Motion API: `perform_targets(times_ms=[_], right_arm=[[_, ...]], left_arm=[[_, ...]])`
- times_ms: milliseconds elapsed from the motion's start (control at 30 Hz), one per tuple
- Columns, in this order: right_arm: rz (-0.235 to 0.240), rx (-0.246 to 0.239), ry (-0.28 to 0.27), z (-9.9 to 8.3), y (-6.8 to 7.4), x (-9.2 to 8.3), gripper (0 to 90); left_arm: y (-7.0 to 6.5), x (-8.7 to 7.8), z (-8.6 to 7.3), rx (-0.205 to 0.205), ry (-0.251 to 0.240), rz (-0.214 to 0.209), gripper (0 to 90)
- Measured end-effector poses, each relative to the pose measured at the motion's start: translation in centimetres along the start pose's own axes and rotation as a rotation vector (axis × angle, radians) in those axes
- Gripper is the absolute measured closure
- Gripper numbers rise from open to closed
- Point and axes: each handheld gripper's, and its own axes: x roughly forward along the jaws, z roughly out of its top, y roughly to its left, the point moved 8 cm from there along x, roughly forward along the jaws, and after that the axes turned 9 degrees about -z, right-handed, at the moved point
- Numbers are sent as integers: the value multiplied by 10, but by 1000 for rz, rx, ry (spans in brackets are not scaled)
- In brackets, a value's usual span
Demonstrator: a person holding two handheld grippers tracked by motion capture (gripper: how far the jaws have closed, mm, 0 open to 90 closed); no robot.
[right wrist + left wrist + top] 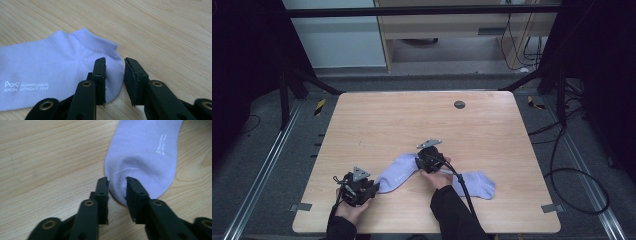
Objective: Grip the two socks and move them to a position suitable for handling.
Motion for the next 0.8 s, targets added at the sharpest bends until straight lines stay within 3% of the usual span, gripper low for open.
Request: perform_targets(times_ms=[100,200,400,467,567,600,800], right_arm=[[25,39,15,-3,1,0,874],[24,37,14,-2,2,-3,884],[57,57,-57,5,8,-22,885],[82,52,-94,6,17,-35,883],[91,41,-110,2,27,-41,882],[98,39,-108,-3,34,-44,880],[118,39,-75,-22,53,-41,874]], left_arm=[[0,1,1,1,10,-5,852],[1,0,3,0,4,-2,871],[11,-13,13,-20,-53,13,877],[18,-19,18,-8,-73,45,877],[31,-26,23,4,-88,92,876],[37,-26,24,7,-91,113,875],[49,-21,21,12,-61,146,873]])
